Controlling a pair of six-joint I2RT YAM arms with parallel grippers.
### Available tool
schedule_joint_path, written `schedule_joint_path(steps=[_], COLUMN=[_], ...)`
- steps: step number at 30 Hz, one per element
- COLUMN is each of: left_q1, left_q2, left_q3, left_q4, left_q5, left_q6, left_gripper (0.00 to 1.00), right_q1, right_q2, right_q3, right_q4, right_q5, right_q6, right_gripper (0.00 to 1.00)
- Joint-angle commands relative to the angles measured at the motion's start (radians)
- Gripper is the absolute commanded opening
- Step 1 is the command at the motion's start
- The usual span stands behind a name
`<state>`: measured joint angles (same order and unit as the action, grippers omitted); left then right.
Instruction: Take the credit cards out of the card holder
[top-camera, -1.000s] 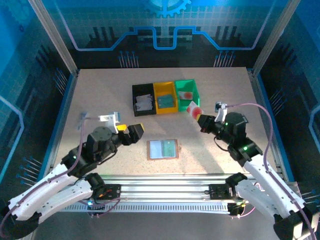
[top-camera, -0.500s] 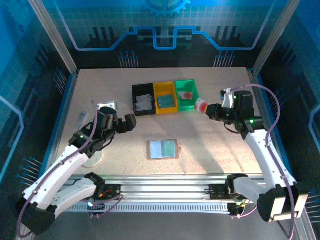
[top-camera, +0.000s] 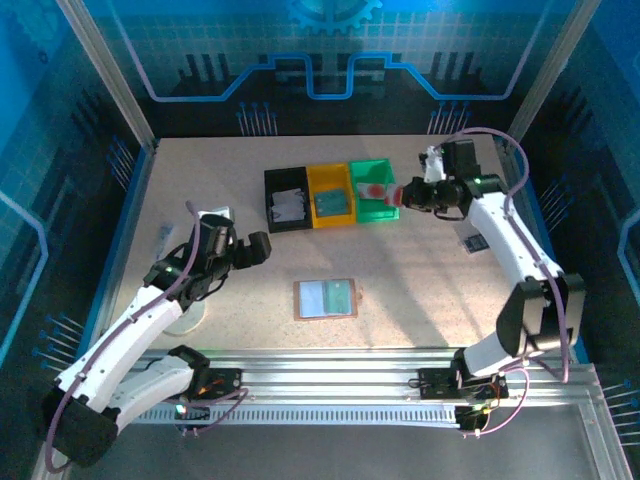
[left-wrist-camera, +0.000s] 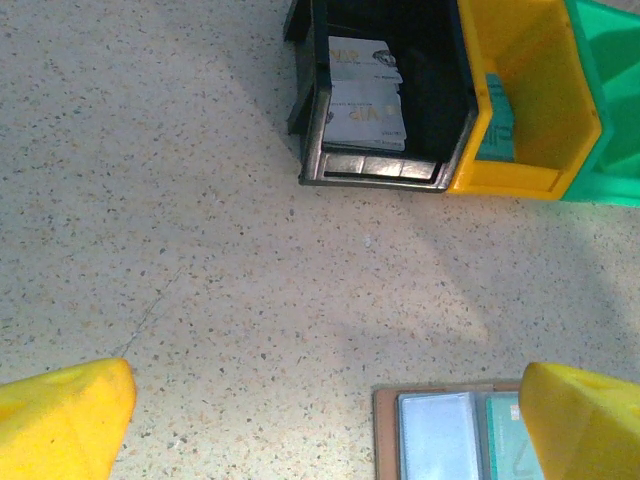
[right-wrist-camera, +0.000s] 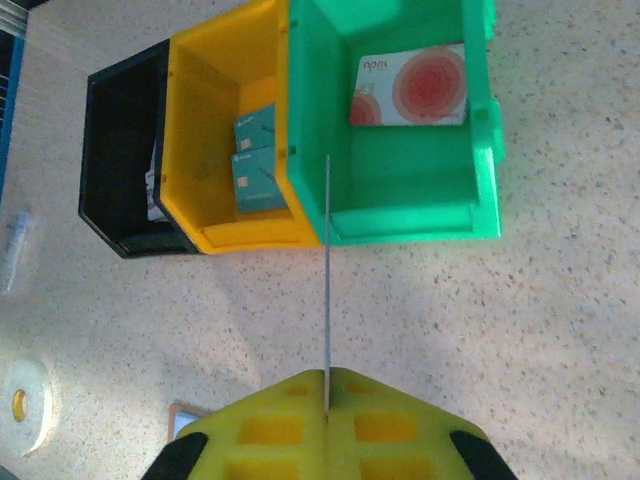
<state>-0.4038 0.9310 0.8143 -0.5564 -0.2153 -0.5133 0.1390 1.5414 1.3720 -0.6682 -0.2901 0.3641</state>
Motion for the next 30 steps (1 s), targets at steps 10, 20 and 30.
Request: schedule_joint_path(steps=[10,20,30], left_q1=[0.007,0.007,0.006], left_q2=[0.023,0.043,0.067], left_q3=[-0.007,-0.007,-0.003], left_q4=[0.02,0.018,0.02], left_q5=[0.026,0.018,0.024], left_q6=[0.045,0.058,0.062], left_gripper=[0.99,0.99,0.99], right_q1=[0.033,0.034,0.032], right_q2=[0.372,0.597,0.729], right_q3=[0.439,0.634,0.743], right_q4=[-0.232,-0.272,-0.283], right_q5=[0.018,-0.035,-0.075], right_q6=[-0.125,-0.137,-0.148], right_gripper=[0.0,0.0,0.0])
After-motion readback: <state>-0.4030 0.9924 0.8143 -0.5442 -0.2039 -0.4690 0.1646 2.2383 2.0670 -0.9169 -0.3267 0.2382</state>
